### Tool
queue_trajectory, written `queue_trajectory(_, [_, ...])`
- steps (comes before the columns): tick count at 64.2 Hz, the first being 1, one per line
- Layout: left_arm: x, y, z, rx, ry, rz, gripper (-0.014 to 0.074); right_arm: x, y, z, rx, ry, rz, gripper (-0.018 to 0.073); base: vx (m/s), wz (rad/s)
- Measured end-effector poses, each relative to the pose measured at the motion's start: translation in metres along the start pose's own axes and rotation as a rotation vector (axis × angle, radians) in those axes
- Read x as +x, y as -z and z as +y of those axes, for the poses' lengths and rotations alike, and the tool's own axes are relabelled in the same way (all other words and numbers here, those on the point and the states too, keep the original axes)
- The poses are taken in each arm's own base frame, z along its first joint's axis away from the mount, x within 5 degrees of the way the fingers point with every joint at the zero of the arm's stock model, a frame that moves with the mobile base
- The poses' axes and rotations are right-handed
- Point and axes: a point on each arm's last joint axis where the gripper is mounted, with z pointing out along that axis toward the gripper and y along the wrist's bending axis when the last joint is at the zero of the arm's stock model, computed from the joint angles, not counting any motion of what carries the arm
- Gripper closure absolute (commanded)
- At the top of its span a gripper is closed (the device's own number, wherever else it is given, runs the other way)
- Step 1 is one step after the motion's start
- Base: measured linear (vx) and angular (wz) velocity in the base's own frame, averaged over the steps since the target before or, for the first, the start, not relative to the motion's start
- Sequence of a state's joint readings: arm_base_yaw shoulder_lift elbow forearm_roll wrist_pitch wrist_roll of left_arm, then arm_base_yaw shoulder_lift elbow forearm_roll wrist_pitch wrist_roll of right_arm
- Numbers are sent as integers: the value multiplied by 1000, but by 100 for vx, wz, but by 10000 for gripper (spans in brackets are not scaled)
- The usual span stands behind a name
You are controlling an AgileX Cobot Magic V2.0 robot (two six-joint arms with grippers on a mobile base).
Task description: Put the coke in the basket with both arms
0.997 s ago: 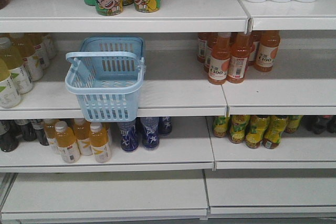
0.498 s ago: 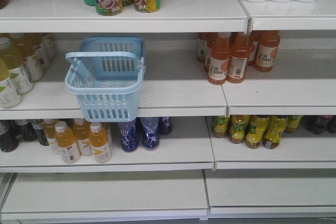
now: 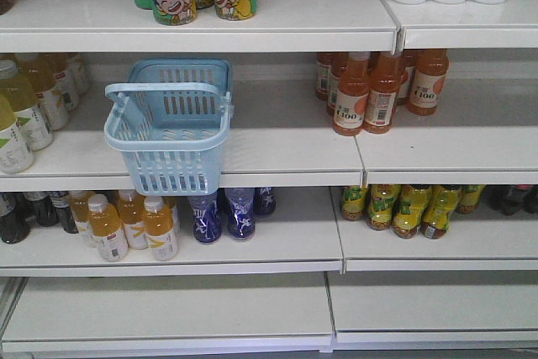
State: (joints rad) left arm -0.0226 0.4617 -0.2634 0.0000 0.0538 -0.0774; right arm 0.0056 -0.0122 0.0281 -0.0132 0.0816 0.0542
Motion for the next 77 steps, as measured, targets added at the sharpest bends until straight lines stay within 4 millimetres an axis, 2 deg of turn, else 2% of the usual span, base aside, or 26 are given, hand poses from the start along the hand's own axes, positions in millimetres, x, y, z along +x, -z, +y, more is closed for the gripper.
queue_trajectory(9, [-3,0,0,3,30,-28,94,0,0,0,0,0,0,568,0,0])
queue_trajectory(20, [-14,-3,-1,19,364,-93,94,0,0,0,0,0,0,568,0,0])
queue_trajectory(28, [-31,-14,-4,33,507,-65,94,0,0,0,0,0,0,568,0,0])
queue_trajectory(44, [-52,-63,-18,50,631,71,94,0,0,0,0,0,0,568,0,0])
queue_trajectory(66, [-58,-147,-33,15,667,216,94,0,0,0,0,0,0,568,0,0])
queue_trajectory(77, [-56,-183,-37,-20,773,266,94,0,0,0,0,0,0,568,0,0])
